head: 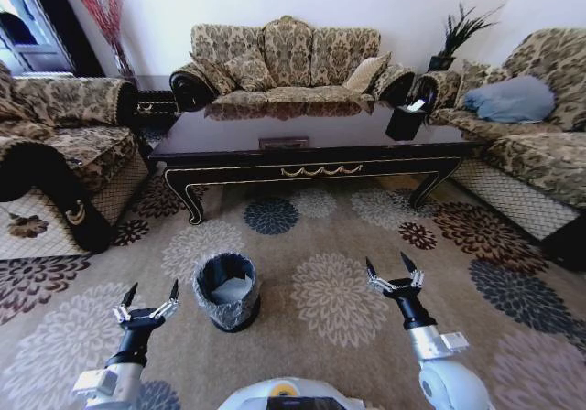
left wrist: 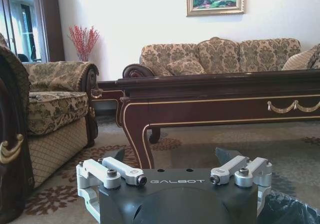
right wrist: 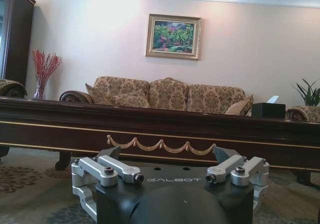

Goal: Move to the front of the table and pick up the trash from the floor, then place it into the trash bin.

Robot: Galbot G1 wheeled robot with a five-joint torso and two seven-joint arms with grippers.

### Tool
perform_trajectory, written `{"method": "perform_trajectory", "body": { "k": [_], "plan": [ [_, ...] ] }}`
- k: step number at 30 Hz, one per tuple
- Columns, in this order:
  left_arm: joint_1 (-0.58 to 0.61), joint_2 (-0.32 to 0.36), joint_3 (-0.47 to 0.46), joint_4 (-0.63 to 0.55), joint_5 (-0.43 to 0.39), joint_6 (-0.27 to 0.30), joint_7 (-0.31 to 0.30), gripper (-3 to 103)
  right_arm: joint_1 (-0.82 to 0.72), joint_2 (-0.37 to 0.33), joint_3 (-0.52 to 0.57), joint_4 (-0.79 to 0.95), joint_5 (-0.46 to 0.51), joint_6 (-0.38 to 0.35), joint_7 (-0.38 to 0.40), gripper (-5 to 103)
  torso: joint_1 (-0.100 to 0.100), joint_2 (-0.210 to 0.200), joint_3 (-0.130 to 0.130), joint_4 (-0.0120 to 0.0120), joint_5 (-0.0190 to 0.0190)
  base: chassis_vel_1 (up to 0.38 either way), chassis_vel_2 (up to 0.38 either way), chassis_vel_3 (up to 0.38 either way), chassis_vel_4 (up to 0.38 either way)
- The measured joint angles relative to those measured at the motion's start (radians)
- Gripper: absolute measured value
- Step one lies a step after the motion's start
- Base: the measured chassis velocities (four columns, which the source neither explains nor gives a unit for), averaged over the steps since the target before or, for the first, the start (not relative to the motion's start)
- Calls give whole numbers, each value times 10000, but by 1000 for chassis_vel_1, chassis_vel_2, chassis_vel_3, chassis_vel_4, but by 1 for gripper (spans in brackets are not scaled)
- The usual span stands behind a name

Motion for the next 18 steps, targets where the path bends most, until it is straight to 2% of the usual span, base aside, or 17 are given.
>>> {"method": "perform_trajectory", "body": {
  "k": [8, 18],
  "plan": [
    [0, 3, 0, 2, -4, 6, -5, 100, 0, -4, 0, 0, 6, -4, 3, 100, 0, 0, 0, -1, 0, 0, 0, 0, 0],
    [1, 3, 0, 3, -8, 11, -8, 100, 1, -6, -2, -1, 13, -12, 11, 100, 0, 0, 0, 0, 0, 53, -46, -47, 65]
  ]
}}
